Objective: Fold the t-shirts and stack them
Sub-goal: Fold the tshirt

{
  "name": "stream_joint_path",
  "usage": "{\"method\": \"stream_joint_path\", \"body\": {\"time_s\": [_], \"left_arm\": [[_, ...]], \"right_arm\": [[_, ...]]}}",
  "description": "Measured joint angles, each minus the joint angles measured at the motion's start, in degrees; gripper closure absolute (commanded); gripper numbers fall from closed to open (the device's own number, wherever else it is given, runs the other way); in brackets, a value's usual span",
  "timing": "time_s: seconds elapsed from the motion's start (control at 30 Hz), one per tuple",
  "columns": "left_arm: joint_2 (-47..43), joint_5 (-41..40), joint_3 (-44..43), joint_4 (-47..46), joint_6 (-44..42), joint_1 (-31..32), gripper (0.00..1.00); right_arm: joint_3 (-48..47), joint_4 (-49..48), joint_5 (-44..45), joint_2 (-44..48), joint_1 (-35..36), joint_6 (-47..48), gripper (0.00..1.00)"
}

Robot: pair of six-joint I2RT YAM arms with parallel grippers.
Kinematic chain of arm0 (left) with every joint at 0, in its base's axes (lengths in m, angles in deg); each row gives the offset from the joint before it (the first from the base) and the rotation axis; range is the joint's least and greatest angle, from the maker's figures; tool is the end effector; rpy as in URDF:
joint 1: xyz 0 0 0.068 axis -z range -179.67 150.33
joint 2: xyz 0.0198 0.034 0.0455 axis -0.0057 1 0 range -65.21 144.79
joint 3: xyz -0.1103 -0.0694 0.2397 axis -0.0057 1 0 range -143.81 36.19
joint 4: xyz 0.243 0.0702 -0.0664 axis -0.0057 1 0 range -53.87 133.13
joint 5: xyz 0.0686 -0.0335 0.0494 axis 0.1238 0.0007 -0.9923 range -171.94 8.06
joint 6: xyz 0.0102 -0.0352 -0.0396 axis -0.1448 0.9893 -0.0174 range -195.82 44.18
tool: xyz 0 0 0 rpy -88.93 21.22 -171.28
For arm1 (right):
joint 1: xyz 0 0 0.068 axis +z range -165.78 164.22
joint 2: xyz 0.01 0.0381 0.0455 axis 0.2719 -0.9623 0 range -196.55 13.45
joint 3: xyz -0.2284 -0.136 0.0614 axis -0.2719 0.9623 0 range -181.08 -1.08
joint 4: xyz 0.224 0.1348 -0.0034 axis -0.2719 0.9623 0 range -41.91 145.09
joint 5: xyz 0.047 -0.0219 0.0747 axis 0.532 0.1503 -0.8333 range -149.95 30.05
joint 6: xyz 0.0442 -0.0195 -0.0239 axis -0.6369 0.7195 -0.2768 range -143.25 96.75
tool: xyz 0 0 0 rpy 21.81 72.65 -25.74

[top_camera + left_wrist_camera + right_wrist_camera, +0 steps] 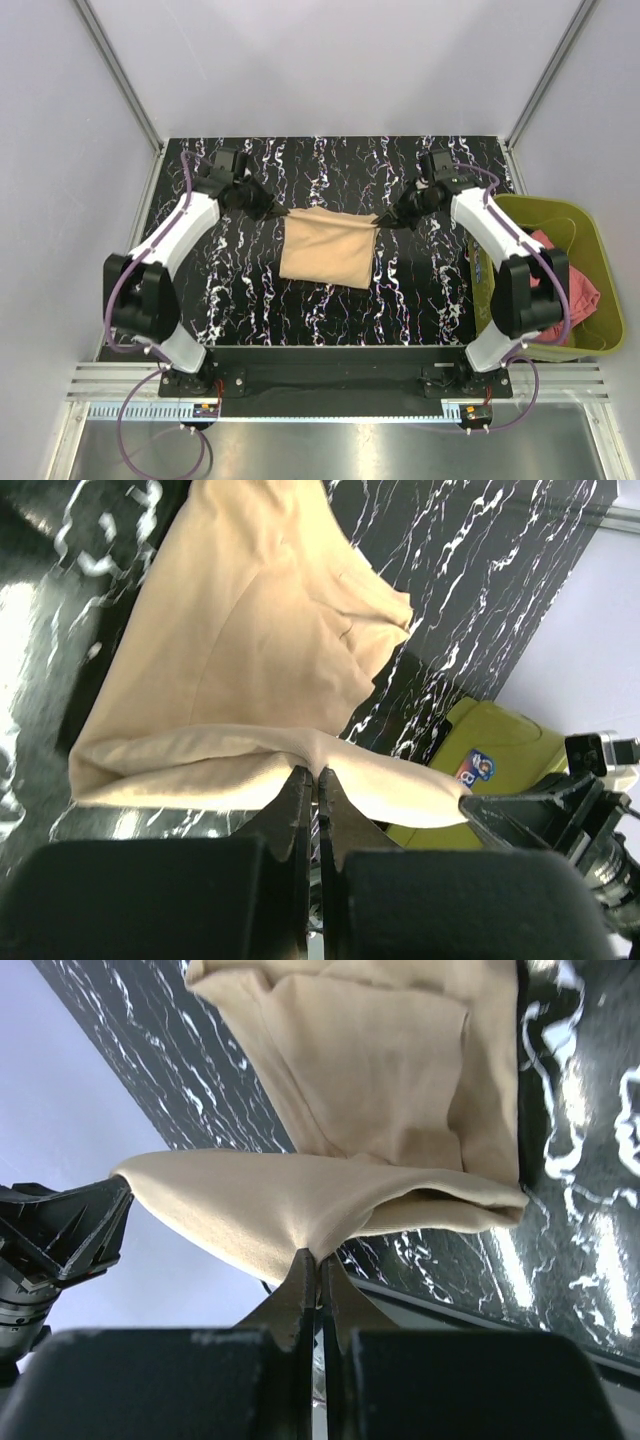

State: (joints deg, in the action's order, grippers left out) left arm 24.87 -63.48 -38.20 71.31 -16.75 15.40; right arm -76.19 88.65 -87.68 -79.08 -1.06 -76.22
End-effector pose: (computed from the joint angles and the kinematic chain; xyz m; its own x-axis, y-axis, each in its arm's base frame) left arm 0.3259 -0.0994 0.2854 -0.7620 -0.6375 -0.1138 -0.4165 0.6171 -0.6676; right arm 0.3239 0.1023 0.2717 -0.8638 0.5038 -0.0044 0.3756 0.6498 0.6608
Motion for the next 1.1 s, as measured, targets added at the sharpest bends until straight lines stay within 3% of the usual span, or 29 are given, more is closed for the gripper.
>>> {"method": "stream_joint_path", "body": {"time_s": [0.6, 0.97, 1.1], "left_arm": [[19.82, 5.84, -15.34, -0.87, -2.97, -3.1, 1.0], [25.99, 6.4, -19.8, -0.92, -3.85, -4.87, 1.0], [28.98, 6.47, -22.47, -1.05, -4.26, -5.14, 0.9]], "right_arm": [[-14.67, 0.2, -5.88, -19.43, -6.54, 5.88, 1.0], [-21.2, 0.33, -7.5, -27.19, -6.64, 8.24, 1.0], [-23.1, 0.26, -7.45, -29.2, -6.64, 8.44, 0.97]]}}
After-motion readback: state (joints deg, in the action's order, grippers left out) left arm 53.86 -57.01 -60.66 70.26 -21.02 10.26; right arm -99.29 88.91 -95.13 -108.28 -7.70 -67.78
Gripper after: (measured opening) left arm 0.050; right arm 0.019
